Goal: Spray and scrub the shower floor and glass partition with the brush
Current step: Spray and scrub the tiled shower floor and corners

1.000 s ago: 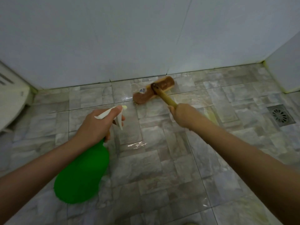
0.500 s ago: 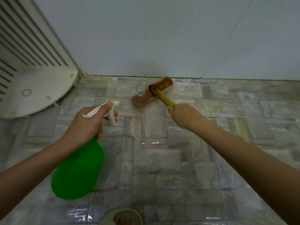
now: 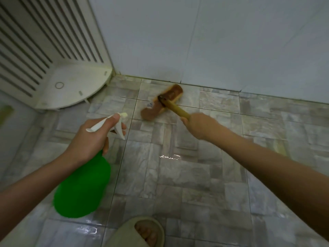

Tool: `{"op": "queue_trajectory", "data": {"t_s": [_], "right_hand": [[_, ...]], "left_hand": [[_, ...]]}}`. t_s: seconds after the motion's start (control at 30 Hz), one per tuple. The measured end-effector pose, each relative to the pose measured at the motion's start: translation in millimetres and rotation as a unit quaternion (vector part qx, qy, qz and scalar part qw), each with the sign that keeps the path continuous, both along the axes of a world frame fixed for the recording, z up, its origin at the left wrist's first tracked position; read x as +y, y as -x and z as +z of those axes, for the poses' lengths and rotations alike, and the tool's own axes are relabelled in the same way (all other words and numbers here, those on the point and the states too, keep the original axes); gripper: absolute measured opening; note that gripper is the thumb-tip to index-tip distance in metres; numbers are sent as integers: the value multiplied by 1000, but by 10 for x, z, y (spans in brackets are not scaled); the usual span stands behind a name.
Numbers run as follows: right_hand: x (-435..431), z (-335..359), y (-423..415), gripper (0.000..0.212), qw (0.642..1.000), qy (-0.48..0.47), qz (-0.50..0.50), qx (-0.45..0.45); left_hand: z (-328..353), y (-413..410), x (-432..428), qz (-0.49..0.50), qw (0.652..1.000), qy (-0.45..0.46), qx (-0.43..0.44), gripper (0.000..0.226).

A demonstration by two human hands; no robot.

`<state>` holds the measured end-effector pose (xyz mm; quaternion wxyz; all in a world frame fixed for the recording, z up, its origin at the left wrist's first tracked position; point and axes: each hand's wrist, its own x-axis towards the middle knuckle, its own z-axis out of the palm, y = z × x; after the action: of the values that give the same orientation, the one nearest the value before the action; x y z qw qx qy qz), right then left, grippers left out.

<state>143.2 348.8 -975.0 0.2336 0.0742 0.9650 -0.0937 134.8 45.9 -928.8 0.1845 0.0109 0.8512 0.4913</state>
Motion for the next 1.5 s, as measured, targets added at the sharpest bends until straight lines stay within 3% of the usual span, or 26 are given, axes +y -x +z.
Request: {"op": "queue_trajectory", "data": {"t_s": [0.17, 0.4, 0.53, 0.67, 0.9, 1.13, 1.2, 1.37, 1.5], "right_hand": [[364, 254, -1127, 44, 995, -51, -51, -67], [-239, -56, -165, 51, 1000, 21, -7, 3], [296, 22, -1340, 36, 998, -26, -44, -38], [590, 350, -2191, 36, 979, -70, -133, -139], [655, -151, -972, 45, 984, -4, -179, 16], [767, 319, -2859, 39, 947, -45, -303, -96], [872, 245, -2746, 41, 946, -38, -304, -105], [1384, -140, -1931, 51, 934, -29, -355, 26], [1058, -22, -2905, 49, 922, -43, -384, -24]], "left_hand": [[8, -59, -80, 3, 999, -33, -3, 51], [0, -67, 65, -13, 999, -27, -16, 49], [60, -69, 142, -42, 999, -25, -18, 61], [72, -70, 281, -45, 998, -44, -22, 52], [-15, -151, 685, -113, 992, -43, -25, 45], [-27, -211, 1072, -171, 982, -69, -51, 54], [-20, -234, 1188, -182, 978, -79, -62, 52], [-87, -340, 1463, -228, 968, -86, -63, 47], [-85, -358, 1627, -263, 958, -94, -67, 52]]}}
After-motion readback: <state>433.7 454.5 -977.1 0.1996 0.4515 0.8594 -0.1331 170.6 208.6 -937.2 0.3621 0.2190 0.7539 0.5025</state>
